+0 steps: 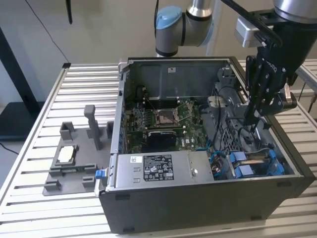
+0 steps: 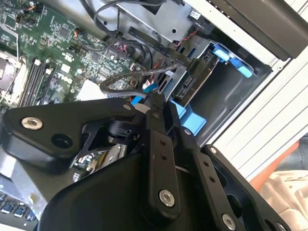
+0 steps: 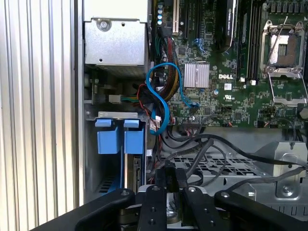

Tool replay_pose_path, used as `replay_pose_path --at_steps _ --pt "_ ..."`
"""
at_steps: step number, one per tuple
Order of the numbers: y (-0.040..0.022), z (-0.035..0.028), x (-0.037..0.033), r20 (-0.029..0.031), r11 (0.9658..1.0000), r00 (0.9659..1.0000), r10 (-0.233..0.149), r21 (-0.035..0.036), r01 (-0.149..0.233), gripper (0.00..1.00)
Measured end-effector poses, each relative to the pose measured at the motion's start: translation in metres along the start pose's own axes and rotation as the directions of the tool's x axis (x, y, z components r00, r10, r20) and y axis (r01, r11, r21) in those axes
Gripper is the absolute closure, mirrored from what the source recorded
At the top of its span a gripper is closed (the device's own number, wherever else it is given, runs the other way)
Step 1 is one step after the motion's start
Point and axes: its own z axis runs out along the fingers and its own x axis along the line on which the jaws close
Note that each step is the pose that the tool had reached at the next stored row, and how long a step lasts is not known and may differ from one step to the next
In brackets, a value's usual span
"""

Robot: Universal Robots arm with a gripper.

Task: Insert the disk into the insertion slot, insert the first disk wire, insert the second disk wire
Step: 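Insert the first disk wire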

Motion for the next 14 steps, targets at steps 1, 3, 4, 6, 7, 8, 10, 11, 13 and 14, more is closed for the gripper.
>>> replay_pose_path --at_steps 1,3,4,6,7,8,10,11,13,14 --pt "0.0 0.0 0.0 -0.0001 1.0 1.0 0.0 0.0 0.0 0.81" --pt "0.0 0.0001 0.0 -0.0001 1.0 1.0 0.0 0.0 0.0 0.81" --pt "0.0 0.0001 0.0 -0.0002 1.0 1.0 0.0 0.0 0.0 0.81" --pt "0.0 0.0002 0.0 -0.0001 1.0 1.0 0.0 0.0 0.0 0.81" --pt "0.0 0.0002 0.0002 -0.0001 1.0 1.0 0.0 0.0 0.0 0.81" --pt "0.0 0.0002 0.0009 -0.0001 1.0 1.0 0.0 0.0 0.0 0.81" --pt "-0.0001 0.0002 0.0024 -0.0002 1.0 1.0 0.0 0.0 0.0 0.81" --pt "-0.0001 0.0002 0.0034 -0.0001 1.0 1.0 0.0 0.0 0.0 0.81" --pt "-0.0003 0.0002 0.0051 -0.0002 1.0 1.0 0.0 0.0 0.0 0.81" --pt "-0.0004 0.0003 0.0059 -0.0001 1.0 1.0 0.0 0.0 0.0 0.81"
